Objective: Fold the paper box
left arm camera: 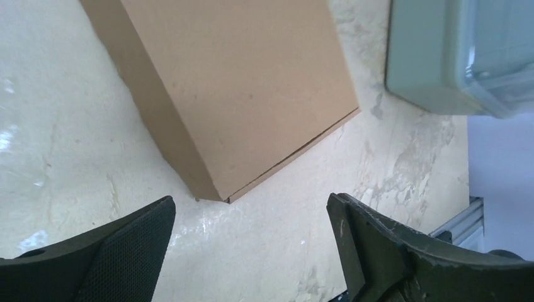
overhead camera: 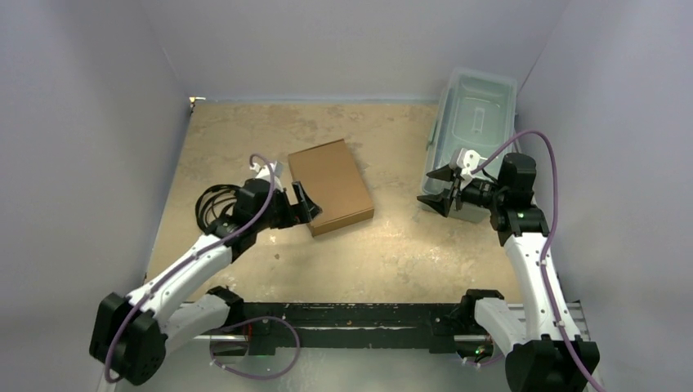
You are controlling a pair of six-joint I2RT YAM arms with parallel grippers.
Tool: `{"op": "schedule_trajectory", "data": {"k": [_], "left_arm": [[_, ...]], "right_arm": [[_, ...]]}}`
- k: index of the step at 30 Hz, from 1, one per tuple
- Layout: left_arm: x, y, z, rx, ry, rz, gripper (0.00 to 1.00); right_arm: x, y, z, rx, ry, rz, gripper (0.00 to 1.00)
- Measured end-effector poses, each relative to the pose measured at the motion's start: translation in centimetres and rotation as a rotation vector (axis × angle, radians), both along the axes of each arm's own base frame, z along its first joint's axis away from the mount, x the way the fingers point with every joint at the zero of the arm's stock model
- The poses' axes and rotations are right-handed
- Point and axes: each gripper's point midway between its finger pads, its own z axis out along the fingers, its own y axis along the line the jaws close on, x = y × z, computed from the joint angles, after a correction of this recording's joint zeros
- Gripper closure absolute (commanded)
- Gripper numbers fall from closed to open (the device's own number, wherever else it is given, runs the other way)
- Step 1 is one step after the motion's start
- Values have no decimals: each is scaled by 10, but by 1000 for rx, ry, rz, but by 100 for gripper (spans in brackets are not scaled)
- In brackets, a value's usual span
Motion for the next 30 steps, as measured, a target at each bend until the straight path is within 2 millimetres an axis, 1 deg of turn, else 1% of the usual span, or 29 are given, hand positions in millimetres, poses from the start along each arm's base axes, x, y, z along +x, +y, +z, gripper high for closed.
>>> {"op": "schedule_trajectory", "data": {"k": [1,3,5,6,7,8,10,13,15,18,22,25,27,30], "left_arm": [[-4,-1,10,3,-36,-9,6],[-4,4,28,2,-108,2,9],[-5,7,42,-21,-170,10,16],[-6,8,43,-30,-186,12,21],[-9,9,41,-35,-193,14,29],[-11,11,36,-35,-190,19,40],[-17,18,20,-22,-159,46,54],[-22,32,-2,23,-108,113,68],[-24,40,-13,46,-81,151,72],[-21,45,-26,74,-47,187,75],[-16,44,-43,99,-12,198,79],[-13,41,-52,108,8,192,80],[-12,40,-55,111,11,182,79],[-12,38,-45,94,-22,171,74]], "right_arm": [[0,0,0,0,-1,1,34],[-1,0,1,1,-3,2,34],[-2,1,2,1,-7,4,34],[-3,1,2,2,-8,5,34],[-3,1,3,2,-10,6,34],[-3,1,3,2,-11,6,34],[-3,1,3,2,-11,6,34],[-3,1,3,3,-10,6,34],[-3,1,3,3,-9,7,34],[-3,1,3,3,-8,7,34],[-2,0,1,2,-2,4,34],[4,-2,-5,-11,23,-13,34],[13,-8,-7,-44,60,-42,32],[38,-19,5,-112,88,-87,32]]}}
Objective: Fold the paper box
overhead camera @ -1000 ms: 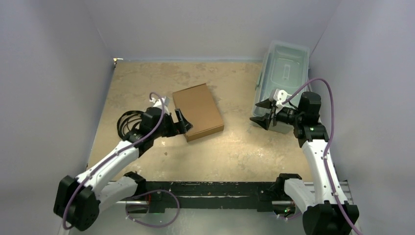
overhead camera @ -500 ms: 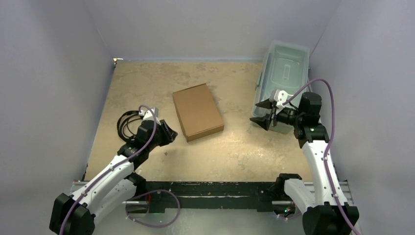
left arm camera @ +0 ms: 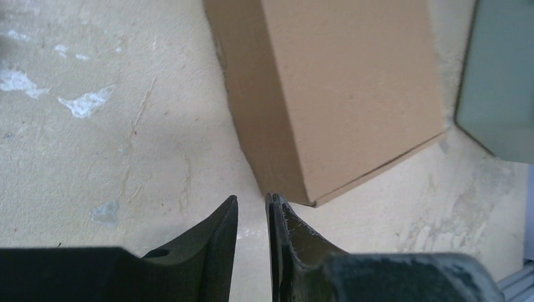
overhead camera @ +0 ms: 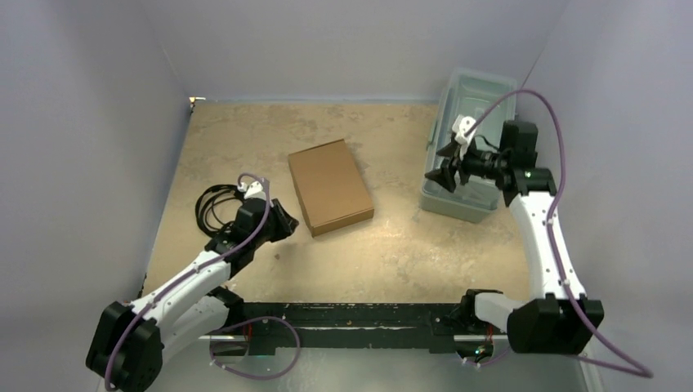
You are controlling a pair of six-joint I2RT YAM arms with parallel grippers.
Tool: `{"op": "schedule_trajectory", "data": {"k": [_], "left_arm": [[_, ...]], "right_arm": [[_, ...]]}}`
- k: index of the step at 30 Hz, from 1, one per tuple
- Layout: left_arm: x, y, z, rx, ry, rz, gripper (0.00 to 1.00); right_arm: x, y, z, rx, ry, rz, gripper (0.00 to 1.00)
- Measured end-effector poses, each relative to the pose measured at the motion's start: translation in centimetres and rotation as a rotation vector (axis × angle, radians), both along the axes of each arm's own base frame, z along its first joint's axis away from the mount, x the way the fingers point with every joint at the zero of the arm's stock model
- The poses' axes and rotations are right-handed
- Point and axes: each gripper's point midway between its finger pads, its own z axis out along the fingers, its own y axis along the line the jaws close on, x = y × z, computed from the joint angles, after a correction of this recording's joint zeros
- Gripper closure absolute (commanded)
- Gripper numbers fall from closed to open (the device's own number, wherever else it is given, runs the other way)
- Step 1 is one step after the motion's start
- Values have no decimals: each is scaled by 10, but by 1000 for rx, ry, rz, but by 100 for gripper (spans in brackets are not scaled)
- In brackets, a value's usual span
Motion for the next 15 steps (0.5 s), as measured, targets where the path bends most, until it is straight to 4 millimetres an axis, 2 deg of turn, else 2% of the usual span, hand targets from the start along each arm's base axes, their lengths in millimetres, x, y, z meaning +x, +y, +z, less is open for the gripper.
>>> {"op": "schedule_trajectory", "data": {"k": [4,7,11,13,15], "left_arm": [[1,-5,34,-73,-116,-20,61],[-3,-10,52,-119,-171,-45,54],[-11,-13,53,-132,-153,-79,53],[-15,-14,51,-132,-134,-90,52],[-18,-14,49,-132,-121,-98,52]], "right_arm": [[32,-13,28,-82,2,-71,33],[42,-10,29,-139,17,-142,32],[51,19,22,-179,82,-186,26],[67,21,23,-186,101,-240,24],[86,14,20,-201,116,-330,22]]}}
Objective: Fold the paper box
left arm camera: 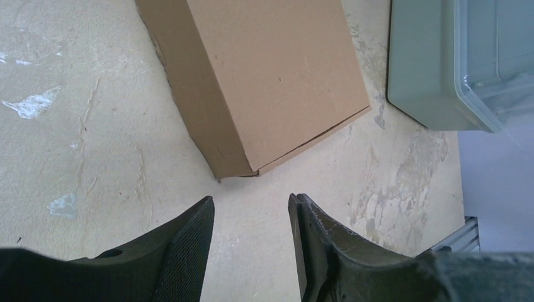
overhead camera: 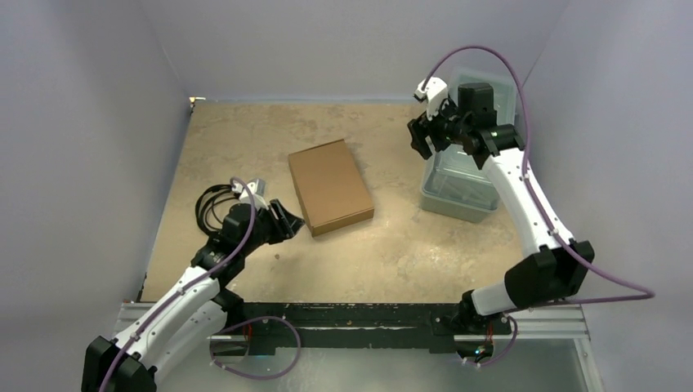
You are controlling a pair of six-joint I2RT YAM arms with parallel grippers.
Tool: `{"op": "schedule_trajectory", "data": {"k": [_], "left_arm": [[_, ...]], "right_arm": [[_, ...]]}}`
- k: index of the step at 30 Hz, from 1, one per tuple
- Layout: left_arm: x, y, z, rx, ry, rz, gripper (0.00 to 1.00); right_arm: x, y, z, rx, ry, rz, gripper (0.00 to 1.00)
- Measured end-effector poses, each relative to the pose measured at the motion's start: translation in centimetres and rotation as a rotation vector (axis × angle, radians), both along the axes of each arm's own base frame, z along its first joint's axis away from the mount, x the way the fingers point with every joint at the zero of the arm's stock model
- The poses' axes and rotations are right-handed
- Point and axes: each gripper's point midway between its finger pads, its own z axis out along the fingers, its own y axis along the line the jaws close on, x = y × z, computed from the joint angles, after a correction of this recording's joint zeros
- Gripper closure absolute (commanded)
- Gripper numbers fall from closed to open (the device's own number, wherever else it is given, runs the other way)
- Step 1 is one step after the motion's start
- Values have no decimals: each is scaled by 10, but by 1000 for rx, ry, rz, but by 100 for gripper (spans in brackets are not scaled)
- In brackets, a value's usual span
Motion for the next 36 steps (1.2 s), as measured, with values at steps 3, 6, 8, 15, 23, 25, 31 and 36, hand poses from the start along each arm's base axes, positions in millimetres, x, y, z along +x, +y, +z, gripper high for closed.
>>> {"op": "schedule_trajectory", "data": {"k": [3,6,8,15,23,25,31,36], "left_arm": [[-2,0,4,-7,-9,-3,52],[-2,1,7,-13,-21,-3,52],[-2,1,7,-12,-19,-2,52],[-2,0,0,-1,4,-4,52],[-2,0,1,-4,1,-4,52],[-2,0,2,-10,0,-2,52],[-3,0,4,-15,-6,-1,51],[-2,-2,4,-18,-4,-8,44]], "right_arm": [[20,-18,-14,-41,19,-147,21],[36,-38,-24,-76,16,-293,21],[39,-49,-31,-97,9,-369,21],[40,-74,-59,-166,7,-505,24],[36,-86,-58,-135,-14,-524,27],[35,-89,-59,-125,-2,-524,29],[36,-96,-60,-114,31,-518,37],[35,-110,-61,-137,36,-503,42]]}}
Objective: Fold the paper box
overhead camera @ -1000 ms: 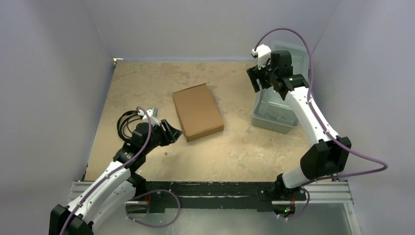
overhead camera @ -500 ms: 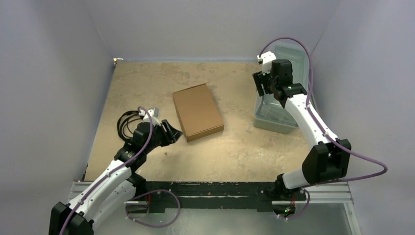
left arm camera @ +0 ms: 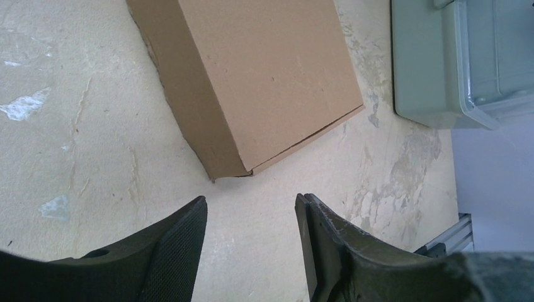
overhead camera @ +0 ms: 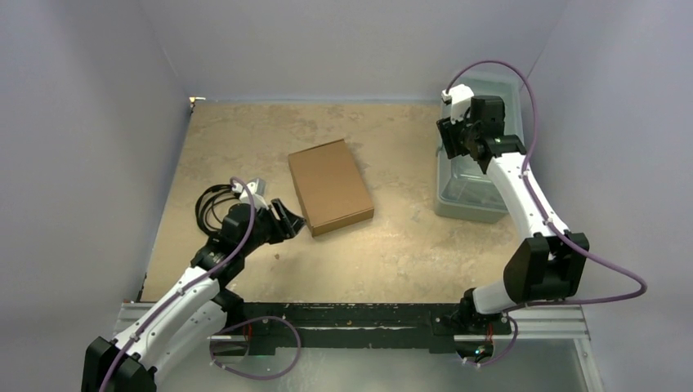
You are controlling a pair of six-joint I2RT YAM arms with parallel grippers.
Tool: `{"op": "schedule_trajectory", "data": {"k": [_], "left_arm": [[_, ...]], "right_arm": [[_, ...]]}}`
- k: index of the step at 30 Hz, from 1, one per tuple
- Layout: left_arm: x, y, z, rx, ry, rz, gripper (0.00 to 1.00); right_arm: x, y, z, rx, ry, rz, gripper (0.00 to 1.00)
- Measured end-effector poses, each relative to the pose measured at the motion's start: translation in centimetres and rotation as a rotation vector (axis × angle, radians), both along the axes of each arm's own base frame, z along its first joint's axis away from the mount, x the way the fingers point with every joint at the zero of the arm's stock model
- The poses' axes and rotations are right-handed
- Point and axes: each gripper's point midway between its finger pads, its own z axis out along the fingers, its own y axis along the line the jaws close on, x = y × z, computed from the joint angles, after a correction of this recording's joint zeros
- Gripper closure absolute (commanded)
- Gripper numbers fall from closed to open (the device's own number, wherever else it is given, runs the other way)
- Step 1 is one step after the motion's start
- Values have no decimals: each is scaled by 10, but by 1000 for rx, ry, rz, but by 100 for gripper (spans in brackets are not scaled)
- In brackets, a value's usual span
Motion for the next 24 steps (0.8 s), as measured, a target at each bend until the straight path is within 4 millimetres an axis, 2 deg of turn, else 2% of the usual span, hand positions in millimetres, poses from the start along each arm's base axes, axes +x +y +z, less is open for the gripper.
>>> {"op": "schedule_trajectory", "data": {"k": [4,7,14,15,18,22,24], "left_arm": [[2,-3,-1,-11,4,-5,43],[4,-5,-3,-13,9,-6,43],[8,-8,-18,-39,40,17,43],[9,-8,-20,-46,45,23,43],[12,-8,-26,-71,56,51,42],[17,-6,-39,-129,68,114,41],[17,-3,-52,-154,87,143,42]], "right_arm": [[-1,-11,0,-39,5,11,44],[-2,-16,0,-59,4,10,40],[-15,-31,5,-81,7,12,19],[-19,-29,10,-75,1,34,13],[-36,-12,35,-31,-64,149,2],[-73,25,80,43,-250,345,1],[-90,41,89,78,-307,437,1]]}}
